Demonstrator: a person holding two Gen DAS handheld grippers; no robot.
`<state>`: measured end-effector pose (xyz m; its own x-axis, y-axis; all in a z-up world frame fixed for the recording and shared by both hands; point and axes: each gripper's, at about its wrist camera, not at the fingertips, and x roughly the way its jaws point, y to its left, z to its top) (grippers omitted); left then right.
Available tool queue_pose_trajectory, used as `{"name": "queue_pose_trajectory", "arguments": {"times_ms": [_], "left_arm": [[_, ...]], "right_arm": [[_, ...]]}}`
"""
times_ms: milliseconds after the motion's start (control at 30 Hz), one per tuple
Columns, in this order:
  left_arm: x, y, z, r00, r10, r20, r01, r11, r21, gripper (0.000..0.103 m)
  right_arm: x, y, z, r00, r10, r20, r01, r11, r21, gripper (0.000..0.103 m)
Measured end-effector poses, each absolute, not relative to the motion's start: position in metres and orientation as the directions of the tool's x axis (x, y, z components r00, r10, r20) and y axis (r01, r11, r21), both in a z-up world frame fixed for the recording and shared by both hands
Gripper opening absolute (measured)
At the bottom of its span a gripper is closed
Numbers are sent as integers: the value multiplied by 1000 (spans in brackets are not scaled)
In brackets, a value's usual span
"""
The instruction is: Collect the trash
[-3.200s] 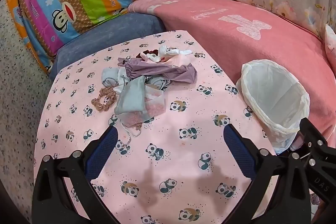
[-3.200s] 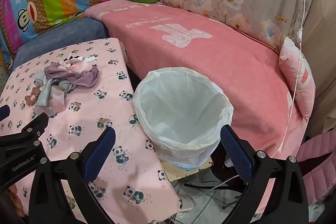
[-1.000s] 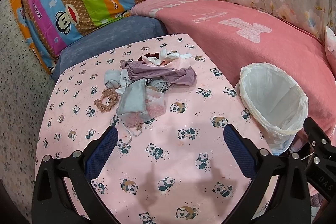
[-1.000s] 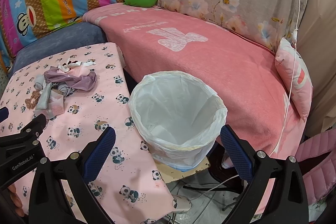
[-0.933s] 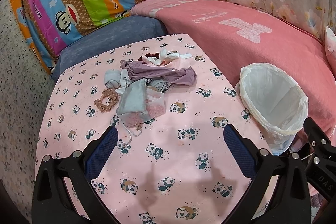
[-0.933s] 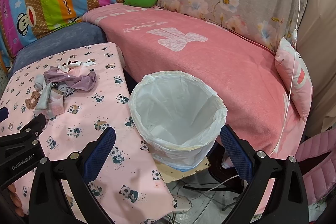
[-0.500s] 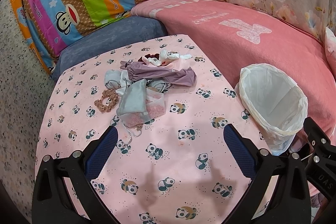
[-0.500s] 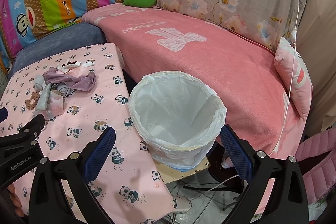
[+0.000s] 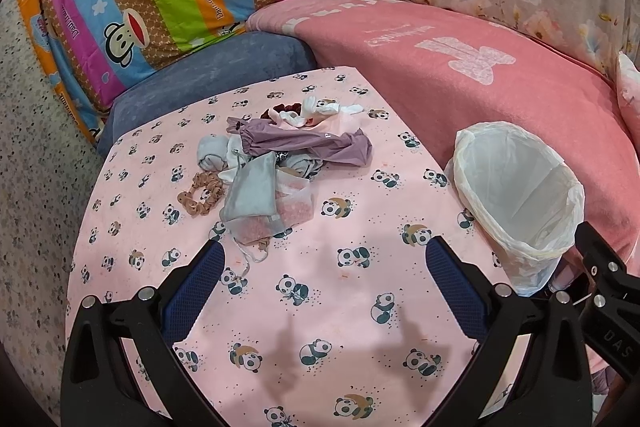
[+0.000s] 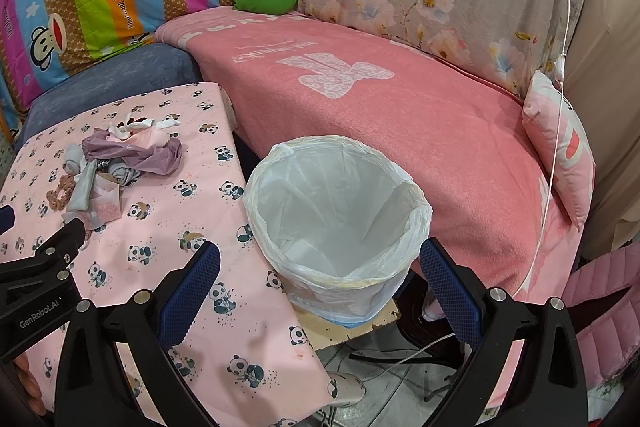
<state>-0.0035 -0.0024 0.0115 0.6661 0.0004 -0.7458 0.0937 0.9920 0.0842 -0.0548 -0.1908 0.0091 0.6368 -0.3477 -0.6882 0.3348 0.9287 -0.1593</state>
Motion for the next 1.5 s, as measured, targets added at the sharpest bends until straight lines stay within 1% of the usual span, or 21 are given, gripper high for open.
{"name": "queue_pose_trajectory", "arguments": {"times_ms": [400,700,900,1100,1167,1267,1333,1400,1500], "left_arm": [[0,-2,6,664,-5,-748,92,993,75,96],[17,19,-2,684,-42,-729,110,993,46,96],[42,51,-12,681,-60,-730,90,996,2,96],[71,94,-28,670,-27,-742,55,998,14,96],[84,112,-35,658,4,-753,22,999,24,96],[101,140,-48,631,9,-776,-21,1000,-5,96],[112,157,-56,623,-4,-782,-34,999,-32,96],[121,169,-63,615,7,-788,-45,999,-26,96],[134,182,-72,603,-19,-798,-37,998,-52,96]], "right_arm": [[-51,-191,7,630,-351,-693,337,927,-164,97],[-37,-188,4,635,-336,-695,347,928,-132,97],[-15,-177,3,657,-323,-681,344,932,-110,97],[19,-157,-1,684,-291,-669,318,944,-86,97],[32,-148,-3,690,-279,-668,303,949,-83,97],[50,-134,-8,701,-251,-667,279,958,-67,97],[61,-123,-13,702,-232,-674,263,963,-57,97],[73,-111,-20,699,-210,-683,245,968,-47,97],[87,-92,-31,694,-166,-701,210,977,-24,97]]}}
